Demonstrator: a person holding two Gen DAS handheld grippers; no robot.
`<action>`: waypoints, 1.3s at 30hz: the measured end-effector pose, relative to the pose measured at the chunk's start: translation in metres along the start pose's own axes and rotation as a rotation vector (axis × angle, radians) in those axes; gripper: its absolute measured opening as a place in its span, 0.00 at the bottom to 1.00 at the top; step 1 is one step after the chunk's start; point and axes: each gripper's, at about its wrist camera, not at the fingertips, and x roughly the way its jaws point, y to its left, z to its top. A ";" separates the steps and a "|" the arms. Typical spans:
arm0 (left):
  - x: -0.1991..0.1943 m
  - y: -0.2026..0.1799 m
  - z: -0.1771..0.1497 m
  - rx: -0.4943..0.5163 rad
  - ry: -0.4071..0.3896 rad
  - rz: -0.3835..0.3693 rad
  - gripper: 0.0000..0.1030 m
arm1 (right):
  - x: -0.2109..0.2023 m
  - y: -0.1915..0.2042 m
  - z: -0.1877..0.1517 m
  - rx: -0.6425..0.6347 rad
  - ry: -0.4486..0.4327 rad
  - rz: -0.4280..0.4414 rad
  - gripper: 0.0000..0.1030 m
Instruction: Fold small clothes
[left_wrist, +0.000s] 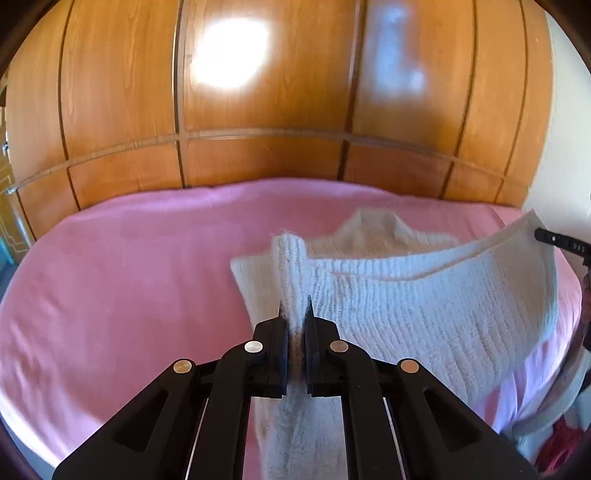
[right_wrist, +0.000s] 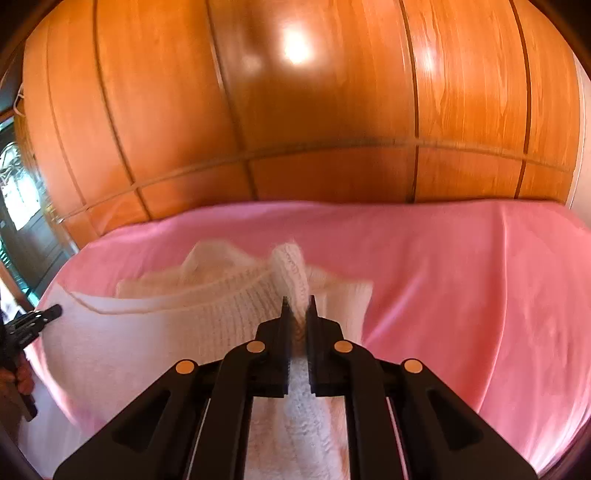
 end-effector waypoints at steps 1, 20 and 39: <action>0.009 0.002 0.013 -0.006 0.000 0.003 0.05 | 0.008 -0.003 0.008 0.013 0.000 -0.001 0.06; 0.209 0.028 0.055 -0.134 0.275 0.179 0.33 | 0.188 -0.042 0.035 0.079 0.194 -0.160 0.36; 0.188 -0.052 0.050 0.034 0.170 -0.025 0.02 | 0.193 0.072 0.020 -0.100 0.240 0.110 0.00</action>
